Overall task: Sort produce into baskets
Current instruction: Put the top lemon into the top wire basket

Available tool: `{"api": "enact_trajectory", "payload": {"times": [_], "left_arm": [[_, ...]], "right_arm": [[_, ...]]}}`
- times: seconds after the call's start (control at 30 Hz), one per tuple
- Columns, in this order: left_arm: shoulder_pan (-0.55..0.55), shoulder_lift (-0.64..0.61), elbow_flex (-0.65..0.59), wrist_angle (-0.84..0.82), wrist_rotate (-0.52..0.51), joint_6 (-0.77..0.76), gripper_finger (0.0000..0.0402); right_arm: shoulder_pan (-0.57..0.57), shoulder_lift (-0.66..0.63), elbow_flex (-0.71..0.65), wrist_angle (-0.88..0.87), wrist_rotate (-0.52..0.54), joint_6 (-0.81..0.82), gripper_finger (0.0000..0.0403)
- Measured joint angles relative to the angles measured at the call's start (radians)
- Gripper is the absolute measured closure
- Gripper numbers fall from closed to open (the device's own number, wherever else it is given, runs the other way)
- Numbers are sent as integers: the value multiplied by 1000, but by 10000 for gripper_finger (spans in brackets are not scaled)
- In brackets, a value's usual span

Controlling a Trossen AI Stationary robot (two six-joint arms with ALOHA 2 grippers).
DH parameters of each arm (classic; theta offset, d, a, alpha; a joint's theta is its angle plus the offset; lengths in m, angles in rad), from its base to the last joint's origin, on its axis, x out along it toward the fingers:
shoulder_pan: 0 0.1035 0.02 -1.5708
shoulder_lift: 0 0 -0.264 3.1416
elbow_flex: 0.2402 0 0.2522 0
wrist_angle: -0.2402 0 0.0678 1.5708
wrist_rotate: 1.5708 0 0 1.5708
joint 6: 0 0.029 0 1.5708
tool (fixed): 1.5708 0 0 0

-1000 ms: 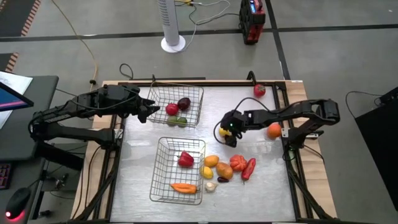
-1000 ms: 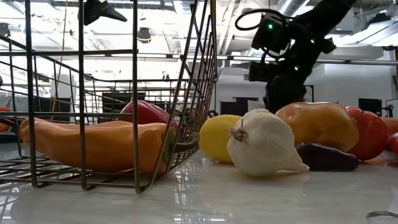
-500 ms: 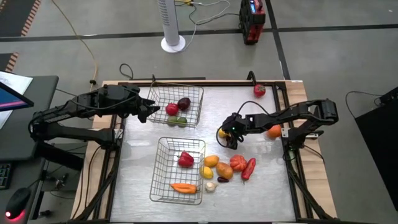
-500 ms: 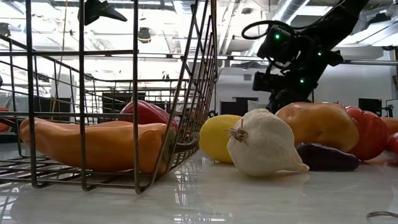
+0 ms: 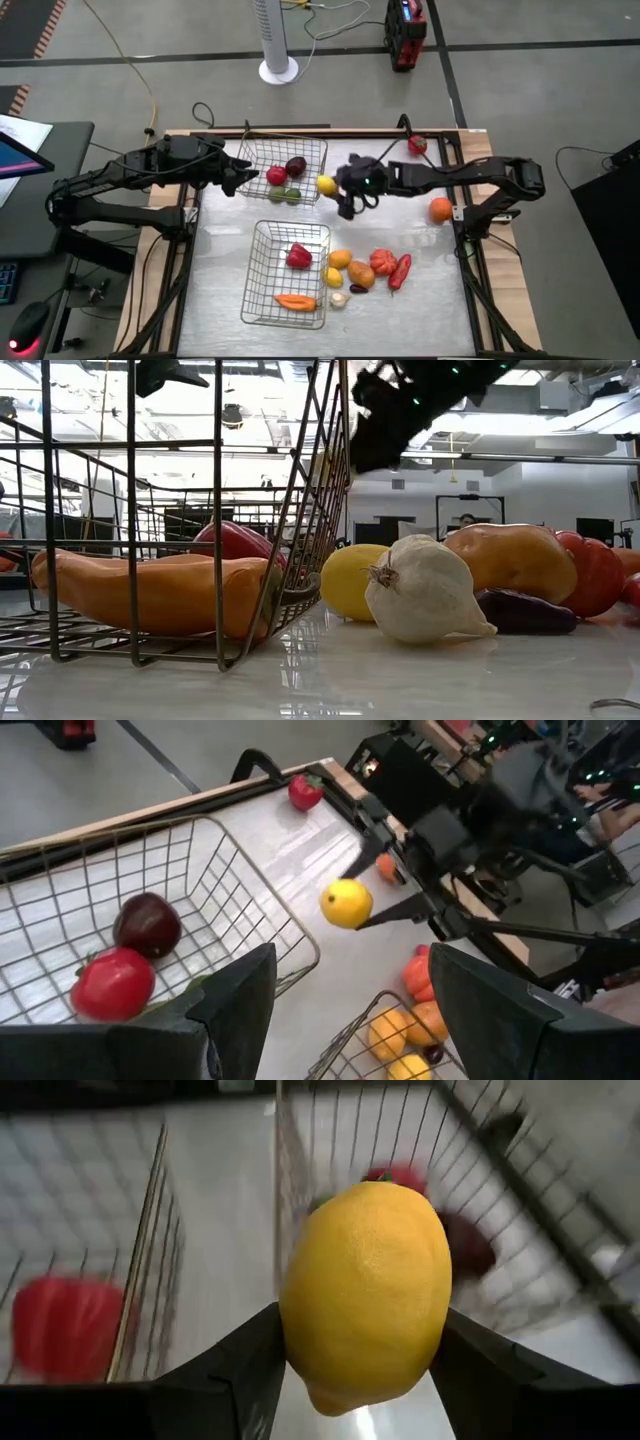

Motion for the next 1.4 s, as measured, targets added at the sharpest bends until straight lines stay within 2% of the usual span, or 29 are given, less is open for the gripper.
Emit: {"api": "enact_trajectory", "payload": {"times": [0.13,0.37,0.57,0.97,1.13,1.27,1.4], "left_arm": [[0,0,0,6,-1,-6,152],[0,0,0,10,-3,-7,152],[-8,0,0,11,1,-9,152],[-16,5,0,-6,8,1,152],[-16,5,0,-13,25,0,152],[-19,12,0,-47,23,0,152],[-20,48,0,-118,26,0,152]], "right_arm": [[-21,34,96,67,0,-39,155],[-61,129,248,31,-8,-41,154],[-89,205,335,3,-151,-57,149],[-132,203,354,-58,-182,-65,60],[-129,149,354,-255,-184,-78,50],[-102,91,352,-468,-186,-135,69],[-49,51,352,-637,-257,-141,94]]}}
